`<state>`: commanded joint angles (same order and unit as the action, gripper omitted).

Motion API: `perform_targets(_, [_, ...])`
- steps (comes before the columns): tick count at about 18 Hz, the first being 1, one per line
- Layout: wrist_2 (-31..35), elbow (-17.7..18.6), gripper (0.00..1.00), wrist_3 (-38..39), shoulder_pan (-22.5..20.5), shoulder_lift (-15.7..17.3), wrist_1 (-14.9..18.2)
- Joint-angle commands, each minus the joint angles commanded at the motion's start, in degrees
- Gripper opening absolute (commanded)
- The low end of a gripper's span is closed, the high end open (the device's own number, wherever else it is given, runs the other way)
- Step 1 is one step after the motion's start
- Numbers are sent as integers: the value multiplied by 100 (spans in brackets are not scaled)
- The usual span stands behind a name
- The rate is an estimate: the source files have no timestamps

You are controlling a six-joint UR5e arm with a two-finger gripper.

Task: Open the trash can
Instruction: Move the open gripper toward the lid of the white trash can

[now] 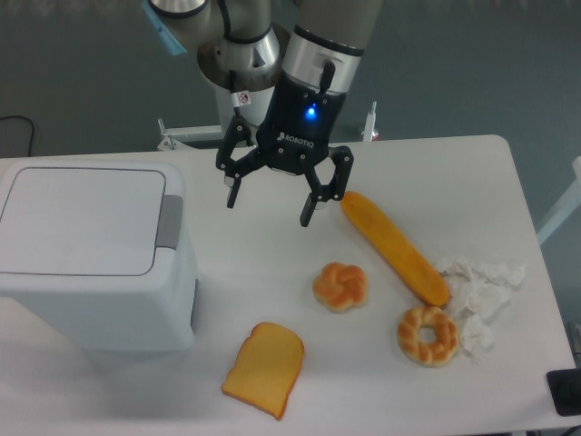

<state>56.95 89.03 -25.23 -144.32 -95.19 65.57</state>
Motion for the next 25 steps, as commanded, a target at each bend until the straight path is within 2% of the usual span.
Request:
perform_targets(14, [-53, 62, 100, 35, 237, -97, 0])
perform_targets(25, [-53, 70, 100, 44, 255, -132, 0])
